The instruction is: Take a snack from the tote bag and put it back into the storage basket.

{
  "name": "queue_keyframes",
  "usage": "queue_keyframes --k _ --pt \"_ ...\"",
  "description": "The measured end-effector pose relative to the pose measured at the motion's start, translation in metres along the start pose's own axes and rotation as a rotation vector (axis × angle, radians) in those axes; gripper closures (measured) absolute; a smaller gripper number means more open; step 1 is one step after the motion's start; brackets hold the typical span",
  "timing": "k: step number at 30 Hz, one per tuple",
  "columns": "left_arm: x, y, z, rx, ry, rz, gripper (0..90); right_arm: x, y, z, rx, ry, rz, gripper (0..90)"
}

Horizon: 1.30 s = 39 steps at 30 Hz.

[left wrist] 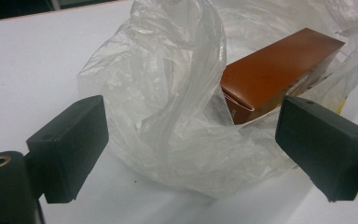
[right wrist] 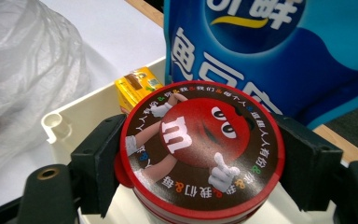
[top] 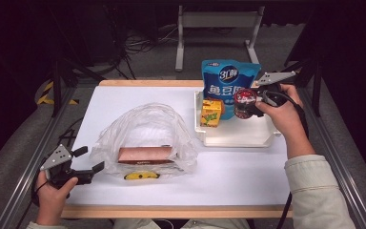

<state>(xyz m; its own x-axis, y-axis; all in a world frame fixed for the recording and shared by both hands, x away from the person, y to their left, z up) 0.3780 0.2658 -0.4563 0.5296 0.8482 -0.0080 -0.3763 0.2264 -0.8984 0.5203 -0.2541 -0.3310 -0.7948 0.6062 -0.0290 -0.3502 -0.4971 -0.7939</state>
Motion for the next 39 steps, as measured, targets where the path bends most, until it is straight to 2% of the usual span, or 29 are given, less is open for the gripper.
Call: queue_keyframes --k 14,39 --pt "0.000 0.000 -0.001 0.006 0.001 0.002 10.1 -0.018 0.025 -0.012 0.034 0.019 -0.025 24.4" --pt "0.000 -0.001 -0.002 0.003 0.004 -0.004 10.1 -0.029 0.059 -0.040 0.106 0.020 -0.066 24.4"
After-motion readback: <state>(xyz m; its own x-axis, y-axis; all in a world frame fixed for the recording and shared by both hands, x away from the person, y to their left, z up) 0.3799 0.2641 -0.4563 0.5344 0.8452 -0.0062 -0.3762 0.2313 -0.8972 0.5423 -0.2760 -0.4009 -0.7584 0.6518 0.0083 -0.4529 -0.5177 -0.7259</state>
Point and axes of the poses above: each handheld gripper's, and its own axes: z roughly backward along the jaws, y roughly out of its underside, x roughly to its left, the point moved 7 cm from there along -z, roughly forward along the jaws, and after that the axes turned 10 degrees about -y, right-handed, at the moved point
